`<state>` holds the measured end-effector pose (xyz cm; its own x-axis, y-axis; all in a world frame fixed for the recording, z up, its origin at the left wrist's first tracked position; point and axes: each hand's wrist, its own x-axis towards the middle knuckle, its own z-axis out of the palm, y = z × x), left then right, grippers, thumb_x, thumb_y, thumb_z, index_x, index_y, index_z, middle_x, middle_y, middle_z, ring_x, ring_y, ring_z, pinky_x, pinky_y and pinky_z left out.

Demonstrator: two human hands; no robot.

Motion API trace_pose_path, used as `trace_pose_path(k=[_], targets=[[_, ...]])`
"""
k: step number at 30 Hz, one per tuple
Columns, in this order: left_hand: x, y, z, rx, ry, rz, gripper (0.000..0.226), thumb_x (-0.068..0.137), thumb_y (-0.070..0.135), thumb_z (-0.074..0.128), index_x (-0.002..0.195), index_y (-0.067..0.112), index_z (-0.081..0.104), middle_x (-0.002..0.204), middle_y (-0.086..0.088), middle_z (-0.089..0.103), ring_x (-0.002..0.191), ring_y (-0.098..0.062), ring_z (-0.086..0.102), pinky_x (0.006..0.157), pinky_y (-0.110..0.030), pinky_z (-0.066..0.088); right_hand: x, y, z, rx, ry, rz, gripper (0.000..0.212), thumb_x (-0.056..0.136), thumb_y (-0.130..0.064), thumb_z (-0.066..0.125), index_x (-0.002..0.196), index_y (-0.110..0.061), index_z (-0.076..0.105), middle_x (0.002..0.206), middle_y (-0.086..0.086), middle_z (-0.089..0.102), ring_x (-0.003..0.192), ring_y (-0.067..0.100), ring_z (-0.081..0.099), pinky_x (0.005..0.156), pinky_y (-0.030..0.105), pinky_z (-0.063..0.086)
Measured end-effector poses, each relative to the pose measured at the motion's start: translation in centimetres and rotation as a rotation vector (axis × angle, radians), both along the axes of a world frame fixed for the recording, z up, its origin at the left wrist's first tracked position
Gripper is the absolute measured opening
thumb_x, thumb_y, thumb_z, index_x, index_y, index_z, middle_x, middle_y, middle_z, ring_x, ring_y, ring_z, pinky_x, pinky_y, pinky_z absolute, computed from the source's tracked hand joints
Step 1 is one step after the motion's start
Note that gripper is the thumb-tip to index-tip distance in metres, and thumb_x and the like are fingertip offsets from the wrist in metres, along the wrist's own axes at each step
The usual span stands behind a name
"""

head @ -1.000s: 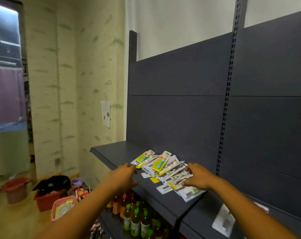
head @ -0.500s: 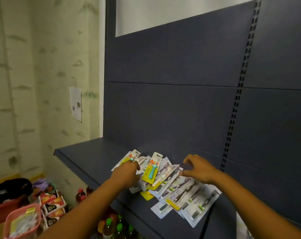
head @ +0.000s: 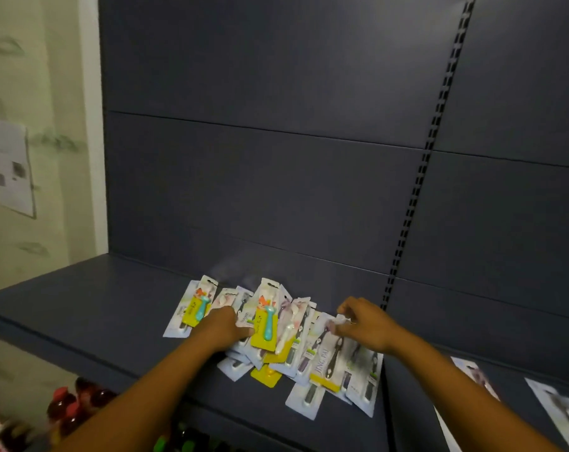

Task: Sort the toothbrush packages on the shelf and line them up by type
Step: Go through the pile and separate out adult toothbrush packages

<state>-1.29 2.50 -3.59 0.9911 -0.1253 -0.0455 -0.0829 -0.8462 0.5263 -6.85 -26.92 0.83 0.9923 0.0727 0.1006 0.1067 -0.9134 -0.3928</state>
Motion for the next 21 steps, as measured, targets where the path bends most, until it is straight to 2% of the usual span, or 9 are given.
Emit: trace_pose_path(k=[3, 5, 7, 9, 11, 12, 15, 17, 21], targets=[[0.4, 0.3, 0.2, -0.078, -0.026, 0.011, 0.039, 0.084, 0.044, 0.07, 0.094, 0.015, 0.047, 0.091, 0.0, 0.053, 0.086, -0.017, 0.051, 0.07, -0.024, 0.039, -1.3, -0.2, -0.2, -0.009, -0.007, -0.059, 0.033, 0.086, -0.041, 0.068, 0.108, -0.021, 0.052, 0.109, 0.003, 0.053, 0.096, 0.018, 0.055, 0.072, 0.022, 0.042], [0.4, 0.6, 0.3, -0.139, -0.031, 0.041, 0.034, 0.08, 0.035, 0.075, 0.087, 0.014, 0.049, 0.091, -0.005, 0.057, 0.086, -0.022, 0.058, 0.069, -0.03, 0.045, -2.0, -0.6, 0.0, 0.003, -0.018, -0.103, 0.03, 0.086, -0.039, 0.069, 0.104, -0.021, 0.053, 0.107, 0.003, 0.055, 0.093, 0.017, 0.055, 0.069, 0.021, 0.041], [0.4, 1.1, 0.6, -0.298, -0.002, 0.088, 0.025, 0.076, 0.021, 0.076, 0.078, 0.01, 0.054, 0.082, -0.012, 0.062, 0.076, -0.029, 0.065, 0.058, -0.035, 0.054, -2.7, -0.9, 0.2, 0.022, -0.008, -0.141, 0.029, 0.086, -0.037, 0.069, 0.104, -0.019, 0.054, 0.108, 0.004, 0.058, 0.095, 0.019, 0.057, 0.074, 0.026, 0.045], [0.0, 1.7, 1.1, -0.37, -0.006, 0.099, 0.022, 0.074, 0.015, 0.076, 0.072, 0.007, 0.055, 0.075, -0.013, 0.062, 0.061, -0.025, 0.063, 0.047, -0.029, 0.049, -3.4, -0.9, 0.1, 0.048, -0.006, -0.184, 0.03, 0.087, -0.034, 0.068, 0.107, -0.016, 0.055, 0.108, 0.004, 0.059, 0.097, 0.021, 0.058, 0.079, 0.029, 0.046], [-0.1, 2.6, 1.7, -0.359, -0.09, 0.083, 0.021, 0.075, 0.016, 0.076, 0.07, 0.01, 0.057, 0.071, -0.006, 0.061, 0.061, -0.018, 0.057, 0.051, -0.024, 0.04, -3.9, -0.8, -0.2, 0.074, -0.017, -0.228, 0.03, 0.088, -0.031, 0.068, 0.109, -0.014, 0.057, 0.107, 0.004, 0.06, 0.098, 0.021, 0.06, 0.08, 0.03, 0.048], [-0.3, 2.9, 2.0, -0.417, -0.117, 0.077, 0.018, 0.077, 0.017, 0.077, 0.073, 0.011, 0.06, 0.072, -0.002, 0.063, 0.067, -0.016, 0.06, 0.053, -0.024, 0.041, -4.1, -0.6, -0.4, 0.088, -0.025, -0.249, 0.028, 0.088, -0.03, 0.068, 0.109, -0.014, 0.057, 0.106, 0.005, 0.061, 0.097, 0.022, 0.06, 0.08, 0.03, 0.049], [-1.7, 3.0, 2.4, -0.808, -0.052, -0.048, 0.023, 0.081, 0.013, 0.077, 0.098, 0.012, 0.062, 0.092, -0.005, 0.074, 0.087, -0.023, 0.071, 0.074, -0.034, 0.056, -4.5, -0.5, -1.1, 0.151, -0.04, -0.321, 0.017, 0.089, -0.024, 0.065, 0.101, -0.015, 0.057, 0.101, 0.005, 0.064, 0.094, 0.022, 0.062, 0.078, 0.03, 0.05], [-3.2, 2.5, 2.5, -0.985, -0.038, -0.138, 0.027, 0.083, 0.008, 0.073, 0.106, 0.011, 0.06, 0.102, -0.007, 0.075, 0.093, -0.022, 0.073, 0.08, -0.039, 0.058, -4.9, -0.7, -1.6, 0.176, -0.041, -0.372, 0.012, 0.089, -0.022, 0.064, 0.097, -0.017, 0.056, 0.098, 0.005, 0.065, 0.091, 0.021, 0.063, 0.077, 0.031, 0.049], [-5.8, 0.9, 3.1, -1.047, -0.076, -0.248, 0.028, 0.086, 0.006, 0.069, 0.111, 0.012, 0.058, 0.105, -0.002, 0.075, 0.097, -0.018, 0.072, 0.082, -0.034, 0.059, -5.4, -1.2, -2.3, 0.114, 0.033, -0.453, 0.016, 0.087, -0.024, 0.064, 0.099, -0.014, 0.059, 0.094, 0.003, 0.064, 0.086, 0.019, 0.06, 0.075, 0.032, 0.048]])
